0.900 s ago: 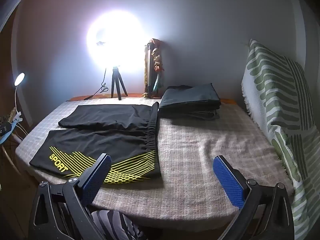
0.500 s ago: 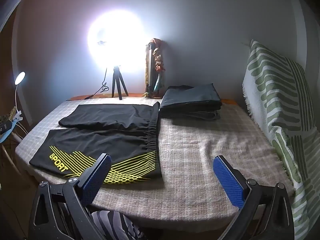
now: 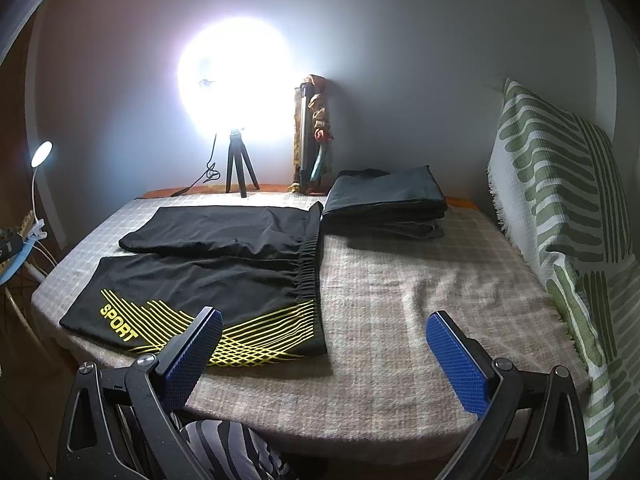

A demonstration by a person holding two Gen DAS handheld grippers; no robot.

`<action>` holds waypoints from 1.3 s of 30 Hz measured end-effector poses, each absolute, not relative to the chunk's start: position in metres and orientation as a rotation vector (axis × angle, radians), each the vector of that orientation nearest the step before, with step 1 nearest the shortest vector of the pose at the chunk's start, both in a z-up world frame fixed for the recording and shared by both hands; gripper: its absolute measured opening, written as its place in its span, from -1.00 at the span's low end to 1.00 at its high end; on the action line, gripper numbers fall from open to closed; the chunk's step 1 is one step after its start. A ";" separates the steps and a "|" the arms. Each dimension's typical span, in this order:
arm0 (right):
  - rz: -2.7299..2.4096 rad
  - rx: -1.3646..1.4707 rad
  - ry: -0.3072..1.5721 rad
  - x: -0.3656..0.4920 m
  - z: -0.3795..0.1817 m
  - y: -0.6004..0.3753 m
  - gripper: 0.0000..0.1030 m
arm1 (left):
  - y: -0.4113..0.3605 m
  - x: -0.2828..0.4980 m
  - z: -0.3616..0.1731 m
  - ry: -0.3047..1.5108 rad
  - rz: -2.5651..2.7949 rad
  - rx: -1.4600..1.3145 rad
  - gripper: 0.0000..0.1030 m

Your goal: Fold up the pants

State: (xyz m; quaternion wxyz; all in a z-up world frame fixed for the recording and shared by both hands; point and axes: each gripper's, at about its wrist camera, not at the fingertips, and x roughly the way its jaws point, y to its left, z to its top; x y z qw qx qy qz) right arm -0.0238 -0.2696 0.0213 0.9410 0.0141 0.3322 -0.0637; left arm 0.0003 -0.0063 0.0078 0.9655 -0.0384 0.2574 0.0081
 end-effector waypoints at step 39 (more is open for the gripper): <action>-0.112 0.032 0.687 -0.023 0.018 -0.264 0.99 | -0.009 -0.003 0.006 0.516 0.012 -0.068 0.99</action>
